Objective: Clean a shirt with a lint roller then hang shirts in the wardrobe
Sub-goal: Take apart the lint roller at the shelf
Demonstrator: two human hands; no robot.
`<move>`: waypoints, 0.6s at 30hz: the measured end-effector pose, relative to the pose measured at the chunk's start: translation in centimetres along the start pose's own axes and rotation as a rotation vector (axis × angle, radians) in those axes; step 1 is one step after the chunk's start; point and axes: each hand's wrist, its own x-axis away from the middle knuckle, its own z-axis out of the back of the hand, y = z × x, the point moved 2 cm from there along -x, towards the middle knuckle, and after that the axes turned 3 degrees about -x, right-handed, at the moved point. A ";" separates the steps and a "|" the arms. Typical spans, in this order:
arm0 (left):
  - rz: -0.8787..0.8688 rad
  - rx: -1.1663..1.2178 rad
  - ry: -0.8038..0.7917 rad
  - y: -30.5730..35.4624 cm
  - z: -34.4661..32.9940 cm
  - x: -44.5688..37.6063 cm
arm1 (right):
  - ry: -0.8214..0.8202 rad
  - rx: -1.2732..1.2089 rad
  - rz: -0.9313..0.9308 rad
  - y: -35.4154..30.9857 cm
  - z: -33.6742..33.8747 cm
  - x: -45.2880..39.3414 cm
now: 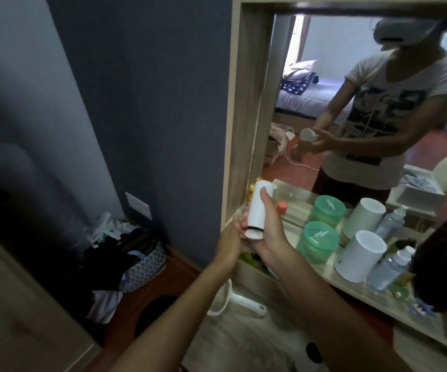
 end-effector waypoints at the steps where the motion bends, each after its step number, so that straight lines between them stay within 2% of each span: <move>1: 0.067 0.204 -0.021 1.0 -0.2 0.3 | 0.006 0.041 0.095 0.0 -0.6 0.0; 3: 0.176 0.577 -0.042 2.5 -0.5 0.9 | 0.006 0.153 0.320 0.2 -1.8 0.3; 4: 0.188 0.658 -0.033 2.9 -0.5 1.1 | 0.002 0.216 0.404 0.5 -2.2 0.5; 7: 0.180 0.704 0.066 4.3 -0.5 2.1 | 0.081 0.409 0.532 0.9 -3.1 0.9; 9: 0.234 0.700 0.062 4.1 -0.7 1.9 | 0.137 0.449 0.537 1.1 -3.0 0.5; 12: 0.321 0.711 -0.031 4.2 -0.7 1.4 | 0.146 0.443 0.542 0.5 -2.8 0.3; 16: 0.392 0.693 -0.093 3.0 -0.1 0.5 | 0.159 0.246 0.457 -0.1 -2.4 0.3; 18: 0.428 0.669 -0.066 1.7 0.4 0.4 | 0.184 0.127 0.372 0.1 -1.8 0.4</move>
